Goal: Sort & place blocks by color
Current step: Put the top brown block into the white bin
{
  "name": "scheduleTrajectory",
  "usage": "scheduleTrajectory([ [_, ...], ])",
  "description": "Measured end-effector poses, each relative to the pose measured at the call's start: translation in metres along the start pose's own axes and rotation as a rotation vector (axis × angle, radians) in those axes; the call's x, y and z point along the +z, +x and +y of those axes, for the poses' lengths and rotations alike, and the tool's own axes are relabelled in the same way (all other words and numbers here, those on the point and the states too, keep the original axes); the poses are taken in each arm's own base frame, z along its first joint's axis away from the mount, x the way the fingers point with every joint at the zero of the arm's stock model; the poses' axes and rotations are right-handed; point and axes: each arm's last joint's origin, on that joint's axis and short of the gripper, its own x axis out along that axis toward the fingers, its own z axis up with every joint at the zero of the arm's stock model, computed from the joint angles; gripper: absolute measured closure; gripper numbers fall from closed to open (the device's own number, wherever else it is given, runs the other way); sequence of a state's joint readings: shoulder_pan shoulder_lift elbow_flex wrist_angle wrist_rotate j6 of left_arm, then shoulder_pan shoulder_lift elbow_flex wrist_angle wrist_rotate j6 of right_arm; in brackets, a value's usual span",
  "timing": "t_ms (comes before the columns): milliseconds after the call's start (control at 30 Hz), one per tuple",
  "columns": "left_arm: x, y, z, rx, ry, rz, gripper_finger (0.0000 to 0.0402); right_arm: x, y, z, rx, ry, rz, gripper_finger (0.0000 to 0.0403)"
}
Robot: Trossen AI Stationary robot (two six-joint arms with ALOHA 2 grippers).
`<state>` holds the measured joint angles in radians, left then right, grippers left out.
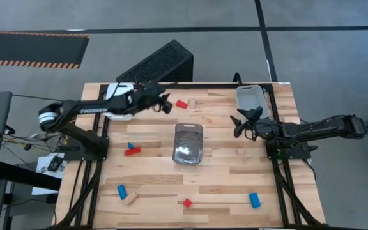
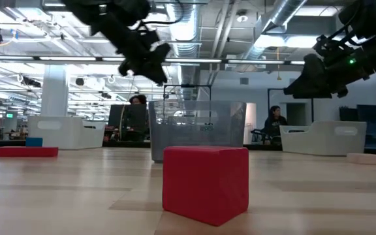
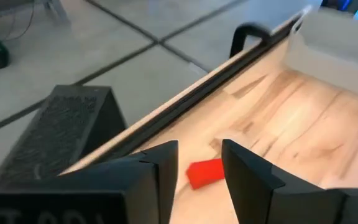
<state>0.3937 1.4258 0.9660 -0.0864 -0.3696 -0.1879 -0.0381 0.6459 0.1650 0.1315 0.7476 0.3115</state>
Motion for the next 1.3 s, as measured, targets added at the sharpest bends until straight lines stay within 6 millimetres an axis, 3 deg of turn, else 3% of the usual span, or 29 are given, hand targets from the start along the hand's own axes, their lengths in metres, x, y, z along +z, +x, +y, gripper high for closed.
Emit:
scheduleTrajectory([
  [167, 0.025, 0.029, -0.008, -0.028, 0.025, 0.045, 0.0227, -0.002, 0.001, -0.003, -0.017, 0.015, 0.018, 0.0131],
  [400, 0.014, 0.097, -0.029, -0.096, 0.015, 0.183, 0.0155, -0.004, 0.003, -0.006, -0.043, 0.093, 0.044, 0.0131],
  [633, 0.013, 0.142, -0.046, -0.114, -0.036, 0.358, 0.0137, 0.002, 0.004, -0.006, -0.042, 0.108, 0.038, 0.0131],
  [1067, 0.025, 0.179, -0.069, -0.103, 0.001, 0.477, 0.0136, 0.003, 0.003, -0.004, -0.018, 0.103, 0.053, 0.0131],
  [1300, 0.016, 0.195, -0.070, -0.066, -0.019, 0.550, 0.0136, -0.004, 0.002, -0.006, -0.022, 0.131, 0.118, 0.0131],
])
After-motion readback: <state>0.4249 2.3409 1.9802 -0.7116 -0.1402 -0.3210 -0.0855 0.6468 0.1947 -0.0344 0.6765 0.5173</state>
